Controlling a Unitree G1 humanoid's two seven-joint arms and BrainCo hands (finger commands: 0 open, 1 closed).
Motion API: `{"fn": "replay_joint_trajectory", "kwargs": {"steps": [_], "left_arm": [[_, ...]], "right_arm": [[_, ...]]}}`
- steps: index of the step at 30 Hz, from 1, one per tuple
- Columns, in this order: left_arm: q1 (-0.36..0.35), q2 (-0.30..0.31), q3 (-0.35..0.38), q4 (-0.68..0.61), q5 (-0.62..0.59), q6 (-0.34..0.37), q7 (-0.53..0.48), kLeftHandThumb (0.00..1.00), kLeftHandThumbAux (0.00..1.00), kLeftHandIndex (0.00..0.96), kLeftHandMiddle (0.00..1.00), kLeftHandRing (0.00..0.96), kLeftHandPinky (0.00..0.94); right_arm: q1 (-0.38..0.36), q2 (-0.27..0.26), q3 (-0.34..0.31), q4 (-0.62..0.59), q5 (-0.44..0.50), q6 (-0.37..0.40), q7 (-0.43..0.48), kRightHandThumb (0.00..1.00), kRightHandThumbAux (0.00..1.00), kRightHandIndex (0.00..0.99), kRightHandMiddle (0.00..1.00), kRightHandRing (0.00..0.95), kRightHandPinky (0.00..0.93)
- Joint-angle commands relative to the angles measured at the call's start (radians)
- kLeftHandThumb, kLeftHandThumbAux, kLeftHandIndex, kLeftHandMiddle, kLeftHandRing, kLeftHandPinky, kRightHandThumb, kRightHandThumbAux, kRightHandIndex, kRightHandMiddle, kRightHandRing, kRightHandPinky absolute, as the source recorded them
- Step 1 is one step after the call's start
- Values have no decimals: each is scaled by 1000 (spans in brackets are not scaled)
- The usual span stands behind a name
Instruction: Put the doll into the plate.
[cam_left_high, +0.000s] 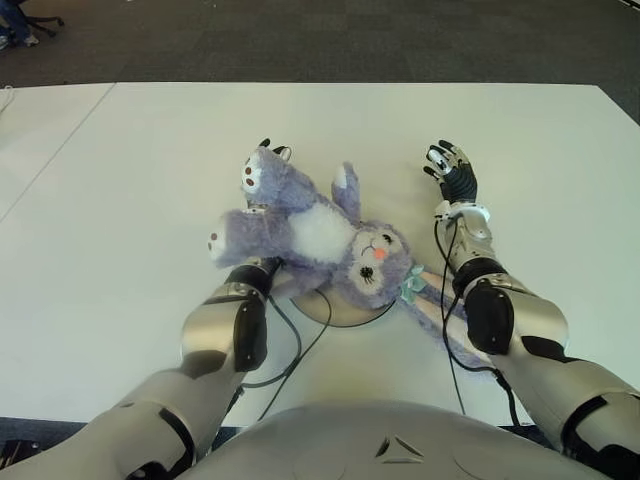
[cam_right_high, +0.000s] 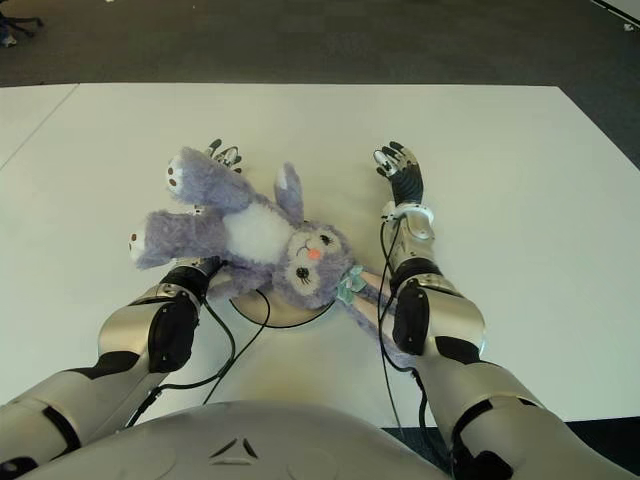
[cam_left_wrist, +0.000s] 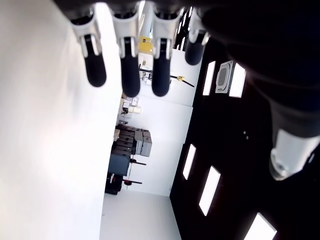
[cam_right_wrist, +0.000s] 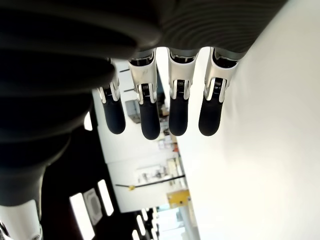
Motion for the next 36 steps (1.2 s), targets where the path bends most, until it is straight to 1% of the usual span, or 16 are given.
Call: {"fn": "replay_joint_trajectory", "kwargs": {"steps": [1,3,8,9,12,14,19,23,36], "left_arm": [[217,-12,18,125,-16,113,-24,0,555,125,243,243,225],[219,-11,21,125,-19,114,-31,0,557,130,248,248,231],[220,-9,23,124,-21,117,-34,0,555,135,258,256,227],[222,-7,22,124,-21,116,-35,0,554,134,259,256,224],[226,-5,12,119,-13,103,-39,0,543,125,252,247,213],[226,-1,9,118,-10,104,-40,0,541,123,250,245,209],[226,7,12,119,-15,114,-45,0,532,113,244,241,215],[225,13,16,120,-19,120,-50,0,528,118,256,250,229],[227,19,30,121,-32,120,-76,0,526,109,238,234,217]], "right_arm": [[194,97,-38,69,40,-3,40,0,623,191,196,160,126],[212,108,-52,66,56,-33,72,0,613,191,192,155,120],[254,128,-89,62,89,-67,136,0,603,198,188,148,117],[261,133,-92,61,92,-75,142,0,603,201,189,149,120],[319,156,-94,58,94,-115,155,0,606,212,197,155,125],[335,164,-92,58,88,-123,151,0,608,214,199,157,126],[327,170,-83,55,71,-132,127,0,614,219,204,163,121],[318,168,-67,54,50,-131,103,0,612,221,215,176,140],[311,165,-69,57,58,-91,113,0,601,223,248,204,147]]}}
